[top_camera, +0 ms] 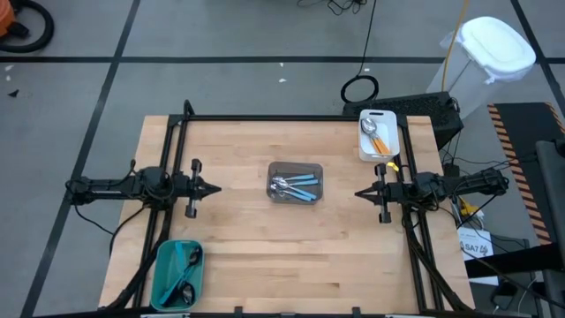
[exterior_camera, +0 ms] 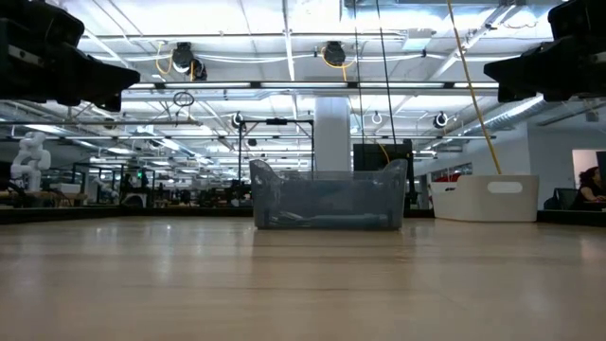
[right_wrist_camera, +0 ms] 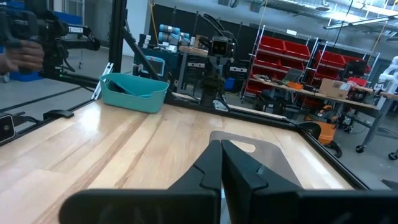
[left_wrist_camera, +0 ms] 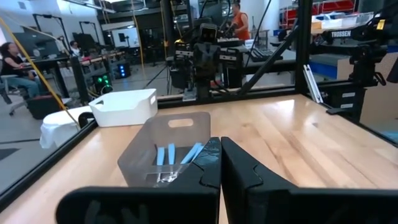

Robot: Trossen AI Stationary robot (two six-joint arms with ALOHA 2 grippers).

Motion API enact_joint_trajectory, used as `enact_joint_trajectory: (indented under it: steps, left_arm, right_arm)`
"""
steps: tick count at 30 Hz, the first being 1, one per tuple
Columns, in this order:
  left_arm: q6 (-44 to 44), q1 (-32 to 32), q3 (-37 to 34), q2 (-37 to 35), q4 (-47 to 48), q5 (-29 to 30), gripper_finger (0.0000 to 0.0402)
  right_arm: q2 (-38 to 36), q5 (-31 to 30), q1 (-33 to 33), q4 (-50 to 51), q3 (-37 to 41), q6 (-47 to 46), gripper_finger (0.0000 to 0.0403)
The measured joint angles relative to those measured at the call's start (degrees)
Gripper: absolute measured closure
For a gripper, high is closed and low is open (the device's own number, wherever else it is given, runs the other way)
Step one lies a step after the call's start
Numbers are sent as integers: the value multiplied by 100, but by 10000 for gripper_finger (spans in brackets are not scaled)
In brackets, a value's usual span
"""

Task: Sort silverware by color (type)
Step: Return to Home Position

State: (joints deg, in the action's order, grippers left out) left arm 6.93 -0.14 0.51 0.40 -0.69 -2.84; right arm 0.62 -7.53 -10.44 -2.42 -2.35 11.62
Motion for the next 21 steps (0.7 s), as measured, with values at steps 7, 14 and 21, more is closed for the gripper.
enact_joint_trajectory:
  steps: [7,14,21]
  left_arm:
    - [-314,0,0,2,-4,39,401]
    - [-285,0,0,0,-4,111,401]
    - [-303,0,0,0,-4,123,401]
  right_arm:
    - [0,4,0,-22,0,0,403]
    - [0,6,0,-32,0,0,403]
    - [0,9,0,-33,0,0,403]
